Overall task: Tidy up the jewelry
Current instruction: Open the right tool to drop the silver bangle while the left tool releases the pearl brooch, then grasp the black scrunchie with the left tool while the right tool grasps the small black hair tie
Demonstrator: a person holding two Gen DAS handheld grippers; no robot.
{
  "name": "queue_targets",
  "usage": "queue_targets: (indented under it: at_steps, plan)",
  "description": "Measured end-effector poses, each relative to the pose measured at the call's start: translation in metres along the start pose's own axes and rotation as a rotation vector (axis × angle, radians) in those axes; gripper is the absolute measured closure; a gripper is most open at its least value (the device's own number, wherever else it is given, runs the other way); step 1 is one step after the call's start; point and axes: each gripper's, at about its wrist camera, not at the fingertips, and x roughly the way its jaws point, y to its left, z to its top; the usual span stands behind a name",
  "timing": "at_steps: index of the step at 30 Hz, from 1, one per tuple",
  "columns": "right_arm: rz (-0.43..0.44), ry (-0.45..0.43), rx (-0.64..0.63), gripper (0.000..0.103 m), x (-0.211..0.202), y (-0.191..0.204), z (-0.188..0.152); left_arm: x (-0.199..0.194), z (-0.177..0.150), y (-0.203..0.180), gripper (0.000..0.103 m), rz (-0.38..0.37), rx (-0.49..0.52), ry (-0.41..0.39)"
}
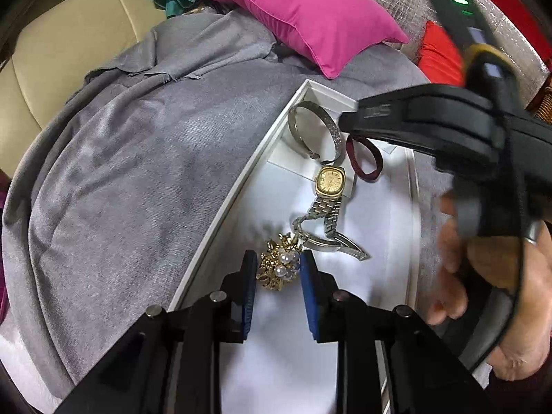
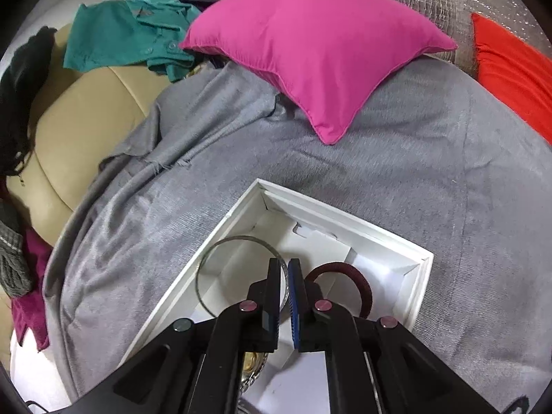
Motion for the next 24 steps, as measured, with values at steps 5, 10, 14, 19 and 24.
queue_targets:
  at_steps: [5, 10, 14, 19, 24]
  plan:
    - [0.076, -0.059, 0.081, 0.096, -0.037, -0.024, -0.010, -0.015, -0.002, -0.009, 0.077, 0.018, 0.031, -0.039]
    - [0.098, -0.117, 0.150, 0.096, -0.086, -0.061, -0.032, -0.031, -0.004, -0.021, 0.076, 0.026, 0.033, -0.097]
    - [0.051, -0.157, 0.189, 0.096, -0.134, -0.104, -0.065, -0.048, -0.006, -0.041, 0.061, 0.008, 0.054, -0.171]
    - [-0.038, -0.184, 0.246, 0.096, -0.193, -0.171, -0.117, -0.068, -0.017, -0.085, 0.048, 0.020, 0.164, -0.278]
    - [-0.146, -0.212, 0.354, 0.096, -0.247, -0.250, -0.178, -0.070, -0.031, -0.129, 0.044, -0.032, 0.249, -0.292]
